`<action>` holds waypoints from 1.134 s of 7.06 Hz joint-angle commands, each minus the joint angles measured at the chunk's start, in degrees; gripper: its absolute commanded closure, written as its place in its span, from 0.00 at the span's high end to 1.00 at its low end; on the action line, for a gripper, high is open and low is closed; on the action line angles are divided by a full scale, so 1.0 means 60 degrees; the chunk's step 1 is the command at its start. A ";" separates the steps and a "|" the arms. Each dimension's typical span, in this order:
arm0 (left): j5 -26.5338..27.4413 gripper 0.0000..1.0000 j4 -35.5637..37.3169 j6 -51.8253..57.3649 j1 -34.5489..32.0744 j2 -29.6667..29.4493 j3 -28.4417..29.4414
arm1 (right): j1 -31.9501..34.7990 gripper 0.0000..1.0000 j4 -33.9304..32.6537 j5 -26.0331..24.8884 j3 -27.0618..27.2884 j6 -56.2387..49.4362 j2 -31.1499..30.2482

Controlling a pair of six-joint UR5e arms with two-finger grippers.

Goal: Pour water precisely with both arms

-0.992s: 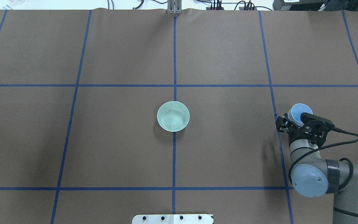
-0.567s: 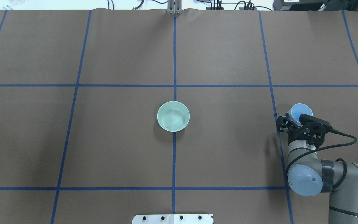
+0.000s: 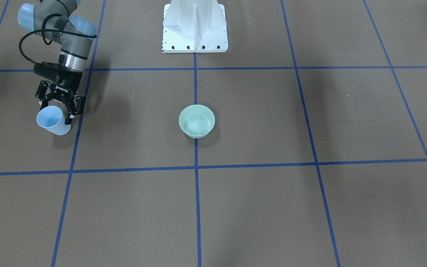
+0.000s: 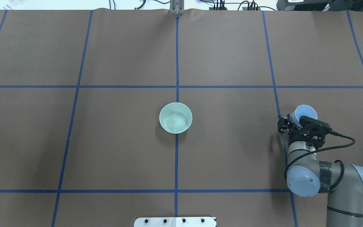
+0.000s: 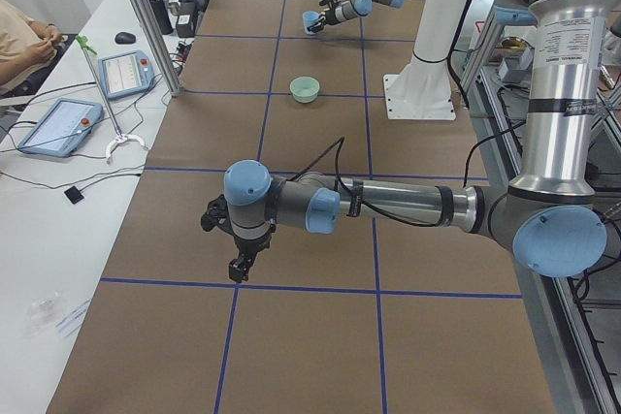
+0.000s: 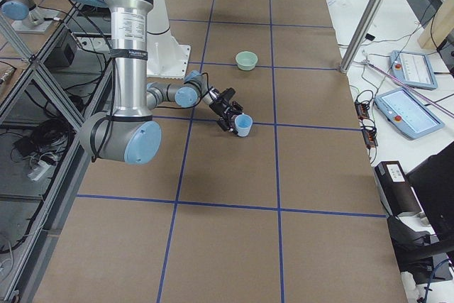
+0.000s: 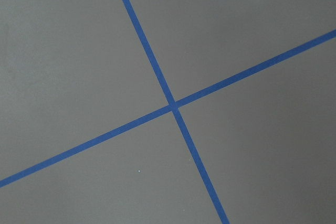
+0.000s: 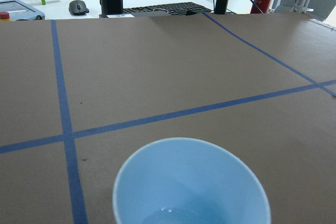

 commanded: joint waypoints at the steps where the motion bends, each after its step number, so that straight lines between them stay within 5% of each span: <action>1: 0.0000 1.00 0.0000 0.0000 0.0000 0.0000 0.0000 | 0.0096 1.00 0.0024 -0.0159 -0.0208 0.0001 0.0017; 2: -0.0014 1.00 0.0000 0.0000 0.0000 0.0000 0.0000 | 0.0155 0.99 0.0024 -0.0159 -0.0208 0.0001 0.0017; 3: -0.0015 1.00 0.0000 0.0000 0.0000 0.0000 0.0000 | 0.0228 0.74 0.0024 -0.0188 -0.0208 0.0001 0.0031; 4: -0.0015 1.00 0.0000 0.0000 0.0000 0.0000 0.0000 | 0.0286 0.13 0.0024 -0.0188 -0.0208 0.0001 0.0046; 5: -0.0015 1.00 0.0014 -0.0029 0.0000 0.0000 0.0015 | 0.0374 0.00 0.0038 -0.0217 -0.0208 0.0001 0.0046; 8: -0.0058 1.00 0.0088 -0.1321 -0.0044 0.0262 0.0424 | 0.0944 0.00 0.0184 -0.0247 -0.0121 -0.0669 0.0308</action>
